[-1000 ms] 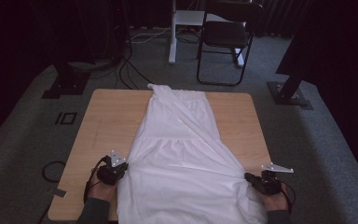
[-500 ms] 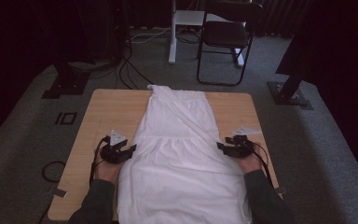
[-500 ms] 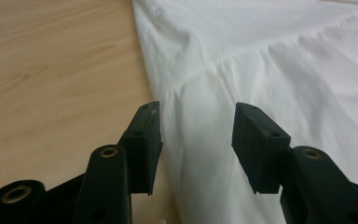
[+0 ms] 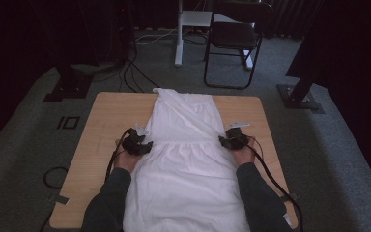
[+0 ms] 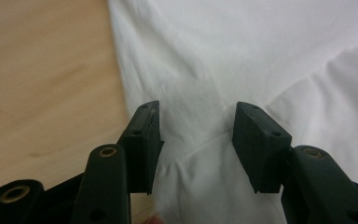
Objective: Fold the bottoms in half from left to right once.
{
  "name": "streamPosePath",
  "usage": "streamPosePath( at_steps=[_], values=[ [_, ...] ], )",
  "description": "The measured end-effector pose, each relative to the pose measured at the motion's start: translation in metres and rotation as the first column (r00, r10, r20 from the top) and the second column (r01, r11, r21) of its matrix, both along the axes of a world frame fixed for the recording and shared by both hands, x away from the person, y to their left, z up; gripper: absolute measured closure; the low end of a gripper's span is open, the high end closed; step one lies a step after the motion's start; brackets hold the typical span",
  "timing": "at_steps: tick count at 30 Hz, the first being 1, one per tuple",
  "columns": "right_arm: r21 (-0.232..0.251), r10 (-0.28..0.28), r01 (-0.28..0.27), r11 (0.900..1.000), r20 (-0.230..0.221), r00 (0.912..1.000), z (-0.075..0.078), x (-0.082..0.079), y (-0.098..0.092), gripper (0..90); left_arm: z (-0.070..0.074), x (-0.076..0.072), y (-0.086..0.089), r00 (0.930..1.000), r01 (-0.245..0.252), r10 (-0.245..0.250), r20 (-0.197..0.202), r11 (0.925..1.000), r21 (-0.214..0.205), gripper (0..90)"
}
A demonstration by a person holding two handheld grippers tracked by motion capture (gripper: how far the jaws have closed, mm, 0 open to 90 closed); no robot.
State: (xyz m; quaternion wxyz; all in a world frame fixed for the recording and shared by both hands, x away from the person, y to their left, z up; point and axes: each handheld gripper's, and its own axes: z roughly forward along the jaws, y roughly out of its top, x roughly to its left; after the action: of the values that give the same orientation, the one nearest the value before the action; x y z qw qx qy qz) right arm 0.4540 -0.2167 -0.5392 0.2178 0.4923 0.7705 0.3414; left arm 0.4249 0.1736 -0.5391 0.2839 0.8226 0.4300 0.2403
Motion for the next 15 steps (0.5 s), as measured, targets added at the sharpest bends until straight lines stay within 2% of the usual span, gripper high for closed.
streamPosePath(
  at_steps=[1,2,4,6,7,8,10,12,15],
  values=[
    [-0.001,-0.027,0.027,0.9996,0.004,0.9996,-0.001,0.001,-0.005,73.5,-0.003,0.0,0.0,1.0,0.001,-0.001,-0.002,1.0,0.002,53.2],
    [0.004,-0.044,0.045,0.999,-0.006,0.999,-0.003,0.003,-0.01,78.2,-0.004,0.0,0.001,1.0,-0.003,0.003,-0.002,0.9999,-0.015,53.7],
    [0.026,-0.021,0.022,0.9994,-0.04,0.999,-0.008,0.004,-0.015,81.7,-0.004,0.0,0.002,1.0,-0.004,0.004,-0.002,0.9996,-0.028,54.3],
    [0.006,-0.011,0.011,0.9999,-0.037,0.9993,-0.011,0.002,-0.015,81.7,-0.004,0.0,0.002,1.0,-0.005,0.005,0.001,0.9995,-0.031,54.3],
    [0.018,-0.015,0.016,0.9997,-0.033,0.9993,-0.01,0.001,-0.015,80.8,-0.004,0.0,0.003,1.0,-0.005,0.005,0.002,0.9995,-0.03,54.1],
    [0.03,-0.016,0.017,0.9994,-0.026,0.9995,-0.008,0.0,-0.015,78.9,-0.003,0.0,0.002,1.0,-0.006,0.006,0.006,0.9995,-0.031,53.8],
    [0.065,-0.006,0.005,0.9979,0.007,1.0,-0.001,-0.001,-0.013,66.8,-0.003,0.0,0.002,0.9999,-0.007,0.008,0.014,0.9994,-0.033,53.4],
    [0.089,0.022,-0.026,0.9957,0.043,0.9988,0.007,0.001,-0.008,59.8,-0.002,0.0,0.001,0.9994,-0.013,0.014,0.031,0.9992,-0.037,53.1],
    [0.077,0.068,-0.072,0.9944,0.05,0.9964,0.01,0.009,0.003,52.4,-0.001,0.001,0.002,0.9989,-0.024,0.027,0.04,0.9981,-0.056,51.7]
  ],
)
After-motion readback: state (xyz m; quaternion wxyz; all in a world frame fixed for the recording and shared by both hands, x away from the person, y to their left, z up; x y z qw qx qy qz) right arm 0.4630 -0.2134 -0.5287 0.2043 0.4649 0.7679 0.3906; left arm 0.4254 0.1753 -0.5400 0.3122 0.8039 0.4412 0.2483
